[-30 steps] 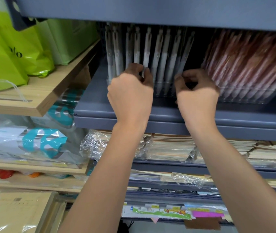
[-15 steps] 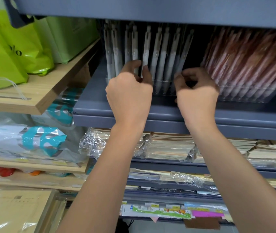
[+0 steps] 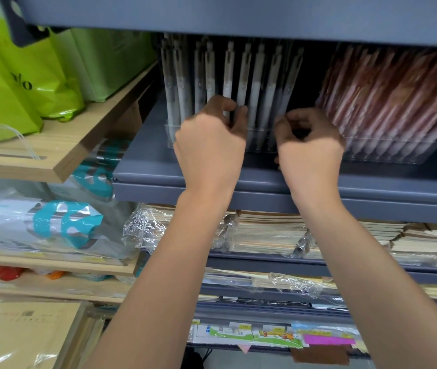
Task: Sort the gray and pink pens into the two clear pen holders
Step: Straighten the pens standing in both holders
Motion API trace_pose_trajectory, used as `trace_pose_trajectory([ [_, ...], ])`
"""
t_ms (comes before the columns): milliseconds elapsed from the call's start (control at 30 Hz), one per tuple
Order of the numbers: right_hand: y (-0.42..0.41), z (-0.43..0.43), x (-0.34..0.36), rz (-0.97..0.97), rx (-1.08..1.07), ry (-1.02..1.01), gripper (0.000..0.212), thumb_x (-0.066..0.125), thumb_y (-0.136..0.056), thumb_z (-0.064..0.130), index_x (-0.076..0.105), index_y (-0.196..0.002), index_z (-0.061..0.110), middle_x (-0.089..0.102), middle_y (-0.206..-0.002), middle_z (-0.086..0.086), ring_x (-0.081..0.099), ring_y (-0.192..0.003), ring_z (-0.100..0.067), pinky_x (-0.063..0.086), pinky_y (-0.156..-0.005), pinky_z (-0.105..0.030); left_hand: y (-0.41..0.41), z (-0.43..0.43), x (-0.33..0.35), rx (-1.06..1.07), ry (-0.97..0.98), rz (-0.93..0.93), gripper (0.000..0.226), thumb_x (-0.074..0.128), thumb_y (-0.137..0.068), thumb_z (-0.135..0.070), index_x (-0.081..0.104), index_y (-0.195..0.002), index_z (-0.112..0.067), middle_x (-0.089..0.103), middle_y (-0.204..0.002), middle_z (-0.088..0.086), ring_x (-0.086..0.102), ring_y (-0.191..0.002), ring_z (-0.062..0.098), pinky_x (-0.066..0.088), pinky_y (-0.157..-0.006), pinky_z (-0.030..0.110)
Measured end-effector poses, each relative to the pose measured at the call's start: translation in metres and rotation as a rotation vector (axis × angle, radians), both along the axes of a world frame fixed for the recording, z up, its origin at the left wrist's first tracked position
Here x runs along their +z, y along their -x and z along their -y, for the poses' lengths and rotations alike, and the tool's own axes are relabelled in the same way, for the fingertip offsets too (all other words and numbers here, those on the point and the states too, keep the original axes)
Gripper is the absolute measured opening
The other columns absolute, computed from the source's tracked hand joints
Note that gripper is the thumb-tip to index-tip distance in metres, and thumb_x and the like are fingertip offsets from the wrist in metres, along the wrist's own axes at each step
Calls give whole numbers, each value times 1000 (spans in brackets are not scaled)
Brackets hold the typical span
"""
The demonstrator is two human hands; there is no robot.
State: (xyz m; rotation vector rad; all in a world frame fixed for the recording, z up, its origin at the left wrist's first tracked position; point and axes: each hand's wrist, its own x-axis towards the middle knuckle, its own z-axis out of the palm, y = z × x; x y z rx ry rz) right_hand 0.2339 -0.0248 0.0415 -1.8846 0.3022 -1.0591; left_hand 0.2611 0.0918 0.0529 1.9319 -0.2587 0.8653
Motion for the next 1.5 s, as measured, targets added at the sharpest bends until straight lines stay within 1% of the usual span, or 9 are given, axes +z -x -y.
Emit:
trace_pose_trajectory([
  [167, 0, 0, 0, 3, 2, 2, 16, 60, -88, 23, 67, -94, 10, 69, -85, -6, 65, -75, -28, 55, -69, -44, 2, 0, -1, 14, -5, 15, 16, 67, -89, -32, 77, -94, -20, 73, -69, 5, 69, -72, 32, 54, -67, 40],
  [467, -1, 0, -1, 11, -2, 7, 17, 60, -88, 24, 67, -93, 9, 69, -84, -6, 65, -73, -29, 55, -68, -44, 4, 0, 0, 7, 21, -4, 14, 69, -88, -33, 76, -91, -20, 72, -67, 3, 69, -71, 31, 54, -65, 39],
  [633, -1, 0, 0, 12, -11, 4, 14, 60, -87, 22, 67, -91, 9, 69, -82, -5, 65, -71, -27, 55, -67, -44, 3, 1, 1, 19, 9, -25, 16, 68, -88, -36, 74, -91, -22, 73, -70, 3, 69, -74, 32, 54, -67, 41],
  [733, -1, 0, 0, 8, -11, 4, 15, 61, -87, 21, 67, -92, 8, 69, -83, -6, 66, -72, -28, 55, -67, -44, 4, 1, 2, 30, 9, -21, 18, 67, -88, -39, 72, -91, -22, 70, -66, 2, 68, -73, 32, 53, -66, 40],
  [833, -1, 1, 0, -3, -4, 1, 15, 60, -87, 20, 67, -92, 8, 69, -84, -7, 66, -73, -28, 56, -68, -44, 5, 6, 1, 0, -50, -18, 22, 63, -89, -42, 73, -89, -23, 70, -65, 3, 68, -72, 32, 53, -66, 40],
  [900, 0, 2, 0, -9, 5, 2, 15, 59, -87, 18, 68, -93, 7, 70, -85, -7, 66, -75, -28, 56, -69, -44, 5, 11, 2, 8, -107, -1, 23, 62, -90, -42, 75, -89, -23, 72, -67, 6, 68, -73, 36, 53, -66, 41],
  [967, 1, 2, 0, -6, 11, 7, 15, 59, -87, 17, 69, -93, 7, 70, -85, -7, 66, -75, -28, 55, -69, -44, 5, 14, 2, 13, -121, 8, 23, 63, -90, -42, 76, -89, -22, 73, -70, 9, 67, -73, 37, 53, -66, 41],
  [1200, 0, 2, 0, 1, 11, 18, 16, 59, -87, 17, 71, -92, 8, 71, -85, -8, 65, -75, -30, 55, -70, -46, 3, 16, 1, 29, -137, -8, 25, 62, -92, -41, 74, -92, -19, 74, -75, 10, 67, -76, 37, 52, -69, 42],
  [1500, 2, 2, 1, -1, 10, 14, 16, 58, -86, 14, 71, -92, 8, 71, -85, -8, 65, -75, -29, 54, -70, -44, 7, 16, 3, 15, -116, -18, 22, 60, -91, -34, 75, -92, -18, 74, -72, 10, 67, -75, 38, 53, -71, 42],
])
